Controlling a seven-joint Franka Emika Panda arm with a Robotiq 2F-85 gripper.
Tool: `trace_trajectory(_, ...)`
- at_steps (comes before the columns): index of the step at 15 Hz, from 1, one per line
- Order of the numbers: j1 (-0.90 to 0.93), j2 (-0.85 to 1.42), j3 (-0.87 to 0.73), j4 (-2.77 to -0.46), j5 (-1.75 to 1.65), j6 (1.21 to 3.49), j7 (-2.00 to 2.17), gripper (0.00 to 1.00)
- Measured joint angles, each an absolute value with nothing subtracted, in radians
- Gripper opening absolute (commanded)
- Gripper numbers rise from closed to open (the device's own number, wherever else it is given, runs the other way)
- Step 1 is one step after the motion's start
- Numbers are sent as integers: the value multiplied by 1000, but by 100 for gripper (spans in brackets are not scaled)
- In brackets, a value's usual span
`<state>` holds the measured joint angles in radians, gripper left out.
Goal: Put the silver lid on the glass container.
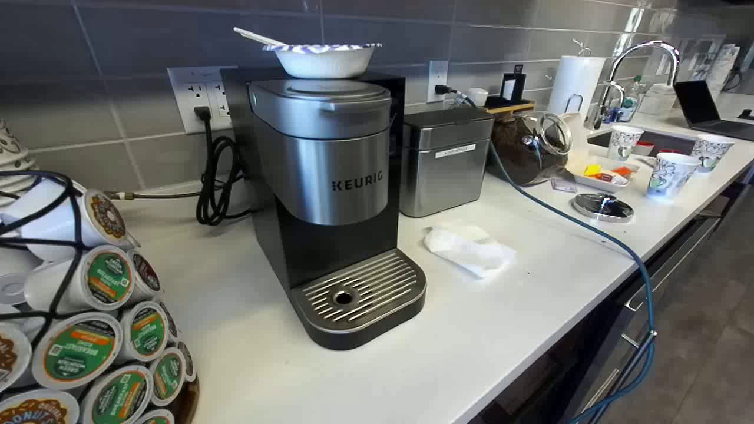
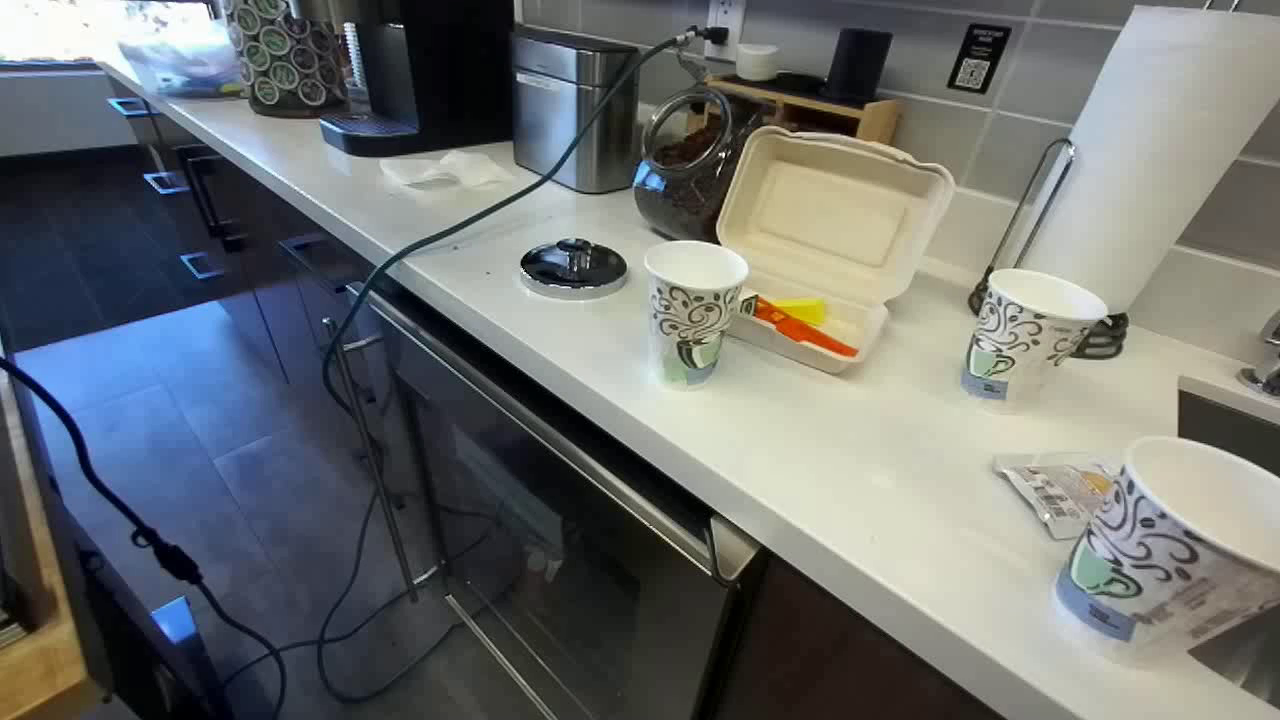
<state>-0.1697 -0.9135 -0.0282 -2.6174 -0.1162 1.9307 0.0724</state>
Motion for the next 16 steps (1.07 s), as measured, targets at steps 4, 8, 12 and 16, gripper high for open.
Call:
trace_trajectory(4, -170, -913, -28, -2617, -116, 1931, 72, 100)
trace_trajectory(8, -170, -913, -31, -2617, -116, 1934, 72, 100)
trace_trajectory(12, -187, -838, -148, -2617, -124, 2110, 4, 100)
trace_trajectory(16, -171, -625, -328, -2543, -115, 2195, -116, 100)
